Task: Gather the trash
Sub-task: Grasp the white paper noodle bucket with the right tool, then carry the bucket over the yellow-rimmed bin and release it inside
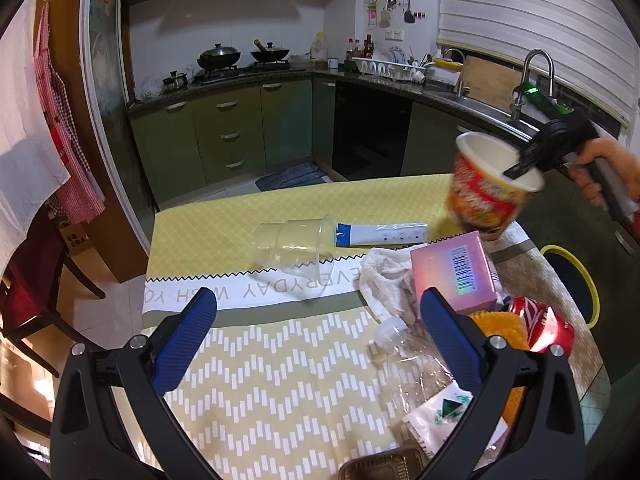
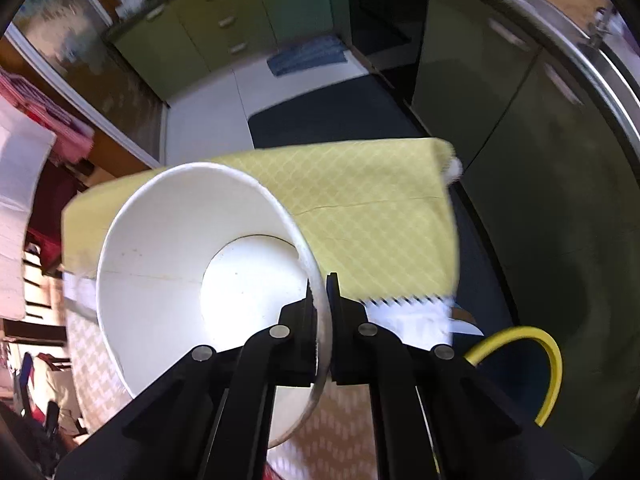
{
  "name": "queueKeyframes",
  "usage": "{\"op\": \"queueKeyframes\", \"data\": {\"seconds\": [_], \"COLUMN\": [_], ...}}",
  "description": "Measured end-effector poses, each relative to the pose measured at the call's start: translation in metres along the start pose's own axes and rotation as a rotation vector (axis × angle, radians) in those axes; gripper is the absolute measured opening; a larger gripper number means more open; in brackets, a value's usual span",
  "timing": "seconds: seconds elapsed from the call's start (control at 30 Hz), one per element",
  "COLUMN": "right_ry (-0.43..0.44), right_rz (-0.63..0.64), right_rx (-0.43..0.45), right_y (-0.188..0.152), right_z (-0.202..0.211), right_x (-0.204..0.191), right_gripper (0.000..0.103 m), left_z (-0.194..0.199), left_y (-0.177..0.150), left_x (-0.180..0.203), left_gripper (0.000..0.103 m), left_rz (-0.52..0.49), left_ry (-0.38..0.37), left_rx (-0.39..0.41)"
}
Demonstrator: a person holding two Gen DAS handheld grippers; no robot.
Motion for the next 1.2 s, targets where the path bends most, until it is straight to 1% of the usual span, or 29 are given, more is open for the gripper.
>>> {"op": "queueKeyframes", "data": {"seconds": [0.1,0.17,0.27,0.33,0.43,0.5,0.57,0.63,0.7,0.77,0.83,0.93,1.0,1.07,1.13,1.2], "right_ry": [0.0,-0.02,-0.076,-0.107,-0.142,-0.147,-0.167,-0.165,-0.172,-0.164,-0.176,-0.19,-0.194,-0.188,-0.196,-0.189], "right_rz": [-0.031,-0.074,-0.155,-0.214,-0.289,-0.33,-0.36,-0.379,-0.385,-0.394,-0.401,-0.422,-0.438,-0.438,-0.424,-0.419], "right_rx": [0.051,0.078,0.092,0.084,0.047,0.009,-0.036,-0.07,-0.087,-0.101,-0.119,-0.139,-0.139,-0.134,-0.119,-0.101], "right_y": [-0.02,-0.042,-0.075,-0.095,-0.122,-0.135,-0.147,-0.148,-0.15,-0.152,-0.152,-0.157,-0.157,-0.155,-0.159,-0.159], "right_z": [0.043,0.073,0.098,0.102,0.082,0.057,0.02,-0.012,-0.037,-0.055,-0.073,-0.087,-0.089,-0.083,-0.079,-0.068], "right_x": [0.03,0.064,0.12,0.154,0.201,0.224,0.244,0.258,0.265,0.269,0.274,0.282,0.286,0.286,0.287,0.288], "right_gripper": [0.005,0.005,0.005,0.005,0.005,0.005,0.005,0.005,0.005,0.005,0.005,0.007,0.008,0.013,0.021,0.022], "left_z": [0.006,0.009,0.012,0.013,0.013,0.014,0.016,0.017,0.017,0.016,0.013,0.006,0.002,-0.003,-0.008,-0.013], "left_y": [0.0,-0.002,-0.004,-0.005,-0.005,-0.006,-0.007,-0.01,-0.012,-0.013,-0.013,-0.011,-0.008,-0.006,-0.003,0.0], "left_x": [0.004,0.006,0.011,0.014,0.017,0.017,0.017,0.018,0.02,0.022,0.025,0.03,0.033,0.036,0.039,0.044], "left_gripper": [0.097,0.097,0.097,0.097,0.097,0.097,0.097,0.097,0.097,0.097,0.097,0.097,0.097,0.097,0.097,0.097], "left_rz": [-0.003,-0.005,-0.014,-0.017,-0.015,-0.007,0.004,0.0,-0.012,-0.028,-0.035,-0.033,-0.027,-0.023,-0.019,-0.023], "left_ry": [-0.003,-0.01,-0.023,-0.028,-0.032,-0.04,-0.042,-0.049,-0.049,-0.05,-0.061,-0.1,-0.125,-0.15,-0.172,-0.204], "left_rx": [0.01,0.015,0.015,0.014,0.01,0.006,-0.002,-0.013,-0.025,-0.037,-0.054,-0.081,-0.095,-0.108,-0.125,-0.148]}}
Point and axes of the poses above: each gripper's, at about its wrist camera, not at the fingertips, and z roughly against the way its jaws point, x to its right, y to its top, the point moved 1 cm from there along -z, roughly the way its jaws point
